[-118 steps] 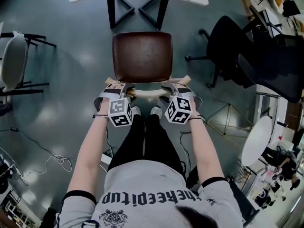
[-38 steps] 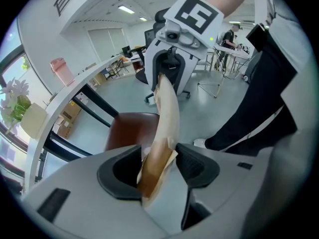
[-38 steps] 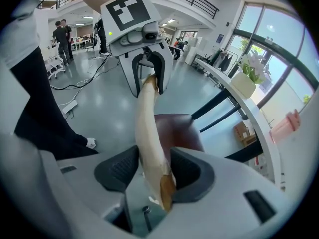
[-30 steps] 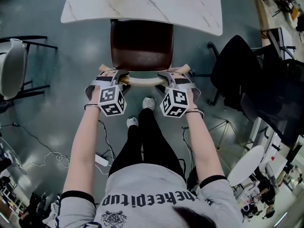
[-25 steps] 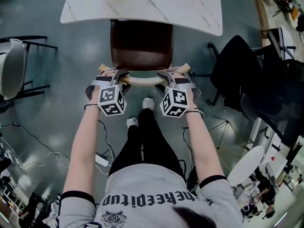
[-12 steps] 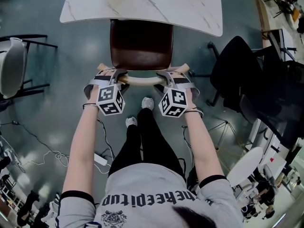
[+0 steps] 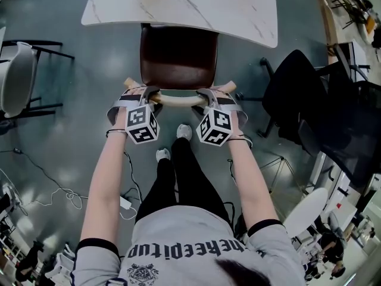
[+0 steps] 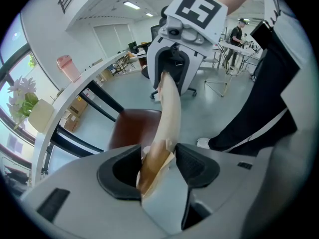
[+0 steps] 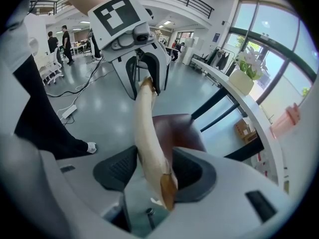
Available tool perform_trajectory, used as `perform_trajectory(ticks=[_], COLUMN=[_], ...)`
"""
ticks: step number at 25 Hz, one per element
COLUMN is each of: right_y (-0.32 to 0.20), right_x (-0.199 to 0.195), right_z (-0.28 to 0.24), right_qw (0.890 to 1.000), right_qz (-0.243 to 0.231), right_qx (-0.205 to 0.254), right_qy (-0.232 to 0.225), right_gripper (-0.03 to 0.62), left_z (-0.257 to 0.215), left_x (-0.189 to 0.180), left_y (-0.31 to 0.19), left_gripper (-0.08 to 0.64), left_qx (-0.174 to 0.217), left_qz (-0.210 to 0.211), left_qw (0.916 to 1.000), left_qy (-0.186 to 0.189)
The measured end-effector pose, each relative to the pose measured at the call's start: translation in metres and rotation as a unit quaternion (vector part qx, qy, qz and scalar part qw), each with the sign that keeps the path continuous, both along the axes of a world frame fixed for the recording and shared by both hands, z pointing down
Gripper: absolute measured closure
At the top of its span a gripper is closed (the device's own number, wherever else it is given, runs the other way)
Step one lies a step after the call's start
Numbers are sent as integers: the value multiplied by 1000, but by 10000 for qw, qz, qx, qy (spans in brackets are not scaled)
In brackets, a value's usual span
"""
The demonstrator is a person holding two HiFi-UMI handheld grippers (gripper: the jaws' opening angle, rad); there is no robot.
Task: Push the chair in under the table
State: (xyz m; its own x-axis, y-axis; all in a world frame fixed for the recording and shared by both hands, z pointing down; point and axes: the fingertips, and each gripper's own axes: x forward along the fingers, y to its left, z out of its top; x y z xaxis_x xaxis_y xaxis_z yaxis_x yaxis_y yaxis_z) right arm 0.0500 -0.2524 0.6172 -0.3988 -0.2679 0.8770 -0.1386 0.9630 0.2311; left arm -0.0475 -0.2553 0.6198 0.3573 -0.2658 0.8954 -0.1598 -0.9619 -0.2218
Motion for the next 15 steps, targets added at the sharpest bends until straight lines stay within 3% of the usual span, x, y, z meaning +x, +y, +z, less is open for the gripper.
perform_trajectory(ticks=[4, 8, 13, 15], right_y=[2, 4, 6, 6], right_x=[-1, -2, -5, -3], right_z=[-6, -17, -33, -40], right_qw=[9993, 9983, 9955, 9933], right_qz=[301, 473, 745, 912], right_qx=[-64, 14, 193, 249], right_qy=[-201, -339, -557, -668], right_gripper=[371, 382, 454, 512], left_z=[-5, -22, -40, -45], left_x=[-1, 2, 0, 2], left_y=[2, 7, 9, 13], left_gripper=[336, 379, 490, 514], left_qx=[145, 289, 472, 522], left_qz=[-124, -338, -792, -864], left_qw=[9998, 9985, 9929, 9913], left_qy=[-18, 330, 747, 842])
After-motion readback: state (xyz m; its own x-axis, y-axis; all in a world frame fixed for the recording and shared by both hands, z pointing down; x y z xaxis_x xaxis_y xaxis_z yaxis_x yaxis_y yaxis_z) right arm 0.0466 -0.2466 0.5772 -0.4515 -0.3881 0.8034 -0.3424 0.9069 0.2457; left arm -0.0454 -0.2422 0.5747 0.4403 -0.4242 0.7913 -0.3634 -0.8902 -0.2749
